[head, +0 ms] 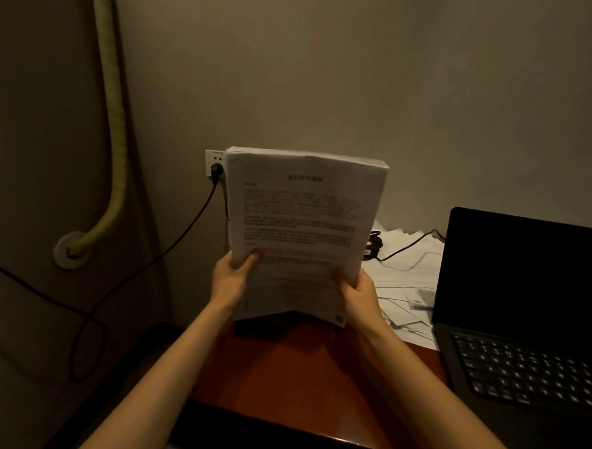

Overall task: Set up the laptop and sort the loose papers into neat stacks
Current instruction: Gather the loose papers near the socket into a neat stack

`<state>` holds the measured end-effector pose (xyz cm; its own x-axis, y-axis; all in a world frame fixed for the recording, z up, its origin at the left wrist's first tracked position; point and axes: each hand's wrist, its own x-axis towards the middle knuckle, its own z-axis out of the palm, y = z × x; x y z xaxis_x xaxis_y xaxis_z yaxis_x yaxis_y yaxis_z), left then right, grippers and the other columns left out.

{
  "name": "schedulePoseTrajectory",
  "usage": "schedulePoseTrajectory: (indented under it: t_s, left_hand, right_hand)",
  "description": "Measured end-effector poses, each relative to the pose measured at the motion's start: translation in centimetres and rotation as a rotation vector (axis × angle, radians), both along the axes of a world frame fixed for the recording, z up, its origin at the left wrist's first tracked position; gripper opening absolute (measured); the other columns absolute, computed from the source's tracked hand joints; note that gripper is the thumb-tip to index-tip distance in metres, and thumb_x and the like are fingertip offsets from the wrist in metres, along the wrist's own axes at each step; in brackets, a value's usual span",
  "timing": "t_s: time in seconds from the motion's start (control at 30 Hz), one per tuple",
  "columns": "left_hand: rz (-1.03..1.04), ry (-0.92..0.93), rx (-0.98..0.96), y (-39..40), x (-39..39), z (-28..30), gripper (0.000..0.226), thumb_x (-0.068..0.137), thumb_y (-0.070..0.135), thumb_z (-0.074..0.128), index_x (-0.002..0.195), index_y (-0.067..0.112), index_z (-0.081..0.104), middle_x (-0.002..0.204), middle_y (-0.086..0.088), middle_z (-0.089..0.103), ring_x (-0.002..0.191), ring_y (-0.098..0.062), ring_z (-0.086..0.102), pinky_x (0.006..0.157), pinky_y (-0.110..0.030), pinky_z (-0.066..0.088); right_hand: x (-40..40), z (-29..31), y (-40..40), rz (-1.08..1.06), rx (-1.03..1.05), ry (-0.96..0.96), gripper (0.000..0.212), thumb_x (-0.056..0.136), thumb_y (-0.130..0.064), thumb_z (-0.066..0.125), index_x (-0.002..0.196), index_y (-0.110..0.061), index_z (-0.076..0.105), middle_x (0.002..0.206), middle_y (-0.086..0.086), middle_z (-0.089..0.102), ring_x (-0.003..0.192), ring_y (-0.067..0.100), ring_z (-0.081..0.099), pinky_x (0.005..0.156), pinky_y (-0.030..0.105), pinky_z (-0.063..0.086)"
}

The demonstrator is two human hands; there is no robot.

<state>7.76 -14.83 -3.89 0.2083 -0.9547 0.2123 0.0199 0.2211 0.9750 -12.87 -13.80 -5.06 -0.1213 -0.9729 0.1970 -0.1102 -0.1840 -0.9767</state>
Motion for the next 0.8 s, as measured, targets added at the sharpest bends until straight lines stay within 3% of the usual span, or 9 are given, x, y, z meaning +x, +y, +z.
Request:
schedulePoseTrajectory:
  t_s: [0.17,0.23,0.3,0.4,0.5,0.6,0.7,0.73,0.8]
  left_hand:
    - [-0.193,-0.155,-0.048,0.6,1.7,1.1,0.016,0.088,0.024,0.063,0.102,0.018,0.065,0.1,0.002,0.071,0.091,-0.015,0.07,0.069,-0.023,0.057]
    - [-0.343,-0.126,0.133,0.4,2.6,1.3,0.024,0.09,0.027,0.06,0.11,0.014,0.064,0.107,-0.006,0.071,0.093,-0.019,0.07,0.071,-0.027,0.058]
    - [-0.521,0.031,0.409,0.4,3.2,0.6,0.035,0.088,0.029,0.059,0.118,0.011,0.06,0.113,-0.013,0.069,0.1,-0.027,0.068,0.079,-0.037,0.057]
    - [-0.644,0.138,0.604,0.2,3.2,-1.7,0.049,0.083,0.023,0.067,0.128,0.012,0.052,0.123,-0.016,0.064,0.113,-0.033,0.061,0.101,-0.049,0.045]
    - [-0.628,0.102,0.64,-0.4,2.8,-3.1,0.058,0.08,0.013,0.068,0.134,0.008,0.047,0.121,-0.017,0.064,0.11,-0.033,0.062,0.091,-0.045,0.053]
    - [-0.617,0.012,0.607,-0.5,2.5,-3.8,0.044,0.085,0.003,0.057,0.128,0.008,0.052,0.115,-0.013,0.068,0.103,-0.03,0.066,0.078,-0.04,0.059]
    - [-0.63,0.008,0.512,0.1,3.0,-4.6,0.036,0.087,0.0,0.055,0.121,0.013,0.056,0.113,-0.011,0.069,0.103,-0.03,0.067,0.075,-0.04,0.059]
    - [-0.61,0.019,0.484,0.2,3.2,-4.7,0.036,0.087,-0.001,0.055,0.119,0.014,0.056,0.112,-0.011,0.069,0.102,-0.031,0.067,0.074,-0.04,0.059]
    - [-0.547,0.051,0.44,0.2,3.3,-4.8,0.036,0.087,-0.004,0.054,0.116,0.016,0.057,0.109,-0.011,0.07,0.098,-0.03,0.069,0.07,-0.039,0.06]
  right_hand:
    - [-1.2,0.7,1.1,0.013,-0.014,-0.022,0.011,0.096,-0.016,0.051,0.104,-0.021,0.057,0.105,0.0,0.068,0.095,0.016,0.068,0.078,0.032,0.058]
    - [-2.0,0.2,1.3,0.083,0.071,-0.103,0.016,0.096,-0.011,0.051,0.109,-0.017,0.058,0.109,0.004,0.069,0.098,0.019,0.068,0.082,0.036,0.057]
    - [-2.4,-0.7,1.7,0.12,0.177,-0.156,0.02,0.096,-0.008,0.051,0.114,-0.014,0.058,0.111,0.006,0.069,0.102,0.023,0.067,0.084,0.04,0.056]
    - [-2.4,-2.2,2.8,0.146,0.31,-0.164,0.02,0.095,-0.008,0.052,0.112,-0.014,0.06,0.104,0.003,0.071,0.097,0.021,0.068,0.073,0.032,0.058]
    - [-2.2,-3.1,3.7,0.136,0.449,-0.136,0.022,0.096,-0.008,0.051,0.115,-0.013,0.059,0.104,0.001,0.069,0.085,0.011,0.067,0.061,0.022,0.055]
    - [-2.8,-2.8,3.6,0.162,0.536,0.234,0.026,0.096,-0.019,0.054,0.118,-0.008,0.061,0.112,0.0,0.067,0.092,0.013,0.065,0.073,0.021,0.05]
    - [-4.0,-1.8,2.1,0.005,0.489,0.797,0.034,0.097,-0.04,0.047,0.089,-0.011,0.062,0.085,0.0,0.069,0.065,0.015,0.064,0.063,0.028,0.052]
    - [-4.7,-1.7,1.1,-0.131,0.399,0.977,0.035,0.097,-0.041,0.046,0.09,-0.01,0.06,0.083,0.003,0.069,0.068,0.019,0.065,0.067,0.033,0.054]
    - [-6.3,-1.6,-1.1,-0.31,0.181,1.28,0.022,0.097,-0.028,0.048,0.11,-0.012,0.054,0.101,0.009,0.065,0.09,0.025,0.062,0.077,0.039,0.051]
